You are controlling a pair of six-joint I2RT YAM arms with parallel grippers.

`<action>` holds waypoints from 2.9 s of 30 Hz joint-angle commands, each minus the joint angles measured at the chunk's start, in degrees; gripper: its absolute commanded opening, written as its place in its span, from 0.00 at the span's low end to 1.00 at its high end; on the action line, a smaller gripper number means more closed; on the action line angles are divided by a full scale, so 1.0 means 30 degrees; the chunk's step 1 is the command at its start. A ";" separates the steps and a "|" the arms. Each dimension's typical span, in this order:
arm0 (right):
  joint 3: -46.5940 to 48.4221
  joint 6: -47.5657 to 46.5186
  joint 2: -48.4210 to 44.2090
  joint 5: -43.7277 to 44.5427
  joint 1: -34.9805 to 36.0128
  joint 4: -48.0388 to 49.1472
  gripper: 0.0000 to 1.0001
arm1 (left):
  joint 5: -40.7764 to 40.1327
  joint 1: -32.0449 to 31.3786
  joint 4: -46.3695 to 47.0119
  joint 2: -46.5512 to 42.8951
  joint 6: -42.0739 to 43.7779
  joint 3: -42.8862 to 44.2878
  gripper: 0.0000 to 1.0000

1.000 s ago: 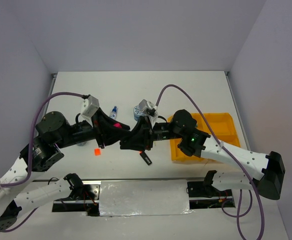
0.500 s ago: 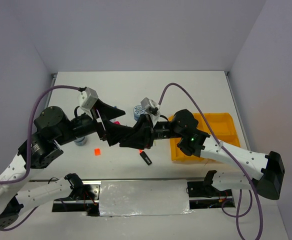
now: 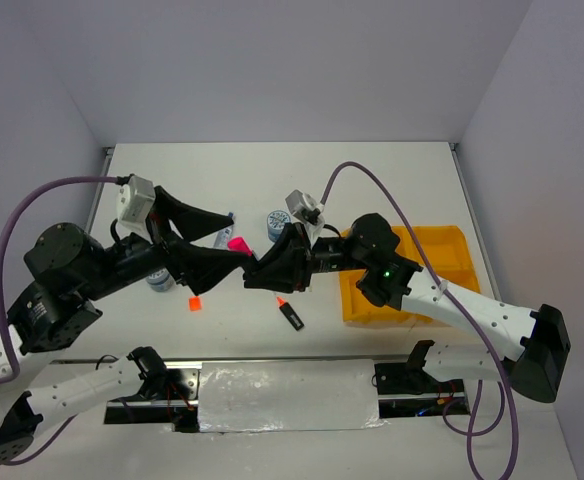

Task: Sort the stationery into containers
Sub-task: Close the pen cap on the pen.

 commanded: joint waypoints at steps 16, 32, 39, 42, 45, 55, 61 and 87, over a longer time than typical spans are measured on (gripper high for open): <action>0.0741 -0.0576 0.0097 -0.0979 -0.0083 -0.0210 0.00 | 0.0312 -0.0080 -0.0020 0.0337 -0.0113 0.0002 0.60; 0.1415 -0.0078 0.0302 -0.1829 -0.0376 -0.0094 0.00 | 0.1337 -0.0051 -0.0782 0.0424 0.0005 -0.0789 0.23; 0.2381 -0.0195 0.0710 -0.2354 -0.0667 -0.0445 0.00 | 0.2187 -0.0051 -0.0666 0.0776 -0.0229 -0.1226 0.00; 0.3083 -0.0107 0.1149 -0.2794 -0.0902 -0.0621 0.00 | 0.2394 -0.0051 -0.0519 0.0718 -0.0347 -0.1696 0.00; 0.3932 -0.0165 0.1559 -0.2913 -0.1078 -0.0971 0.00 | 0.2859 -0.0051 -0.0285 0.0688 -0.0697 -0.2486 0.00; 0.9871 -0.1014 0.2907 -0.3470 -0.2250 -0.4218 0.00 | 0.5142 -0.0080 0.1706 -0.0044 -0.2191 -0.7083 0.00; 1.3279 -0.0987 0.4489 -0.3440 -0.2339 -0.6247 0.00 | 0.5115 -0.0138 0.1238 -0.0219 -0.2104 -0.9223 0.00; 2.0341 -0.3095 0.7626 -0.3557 -0.3158 -1.2866 0.00 | 0.3771 -0.3975 -0.0169 0.0717 -0.2778 -1.2944 0.00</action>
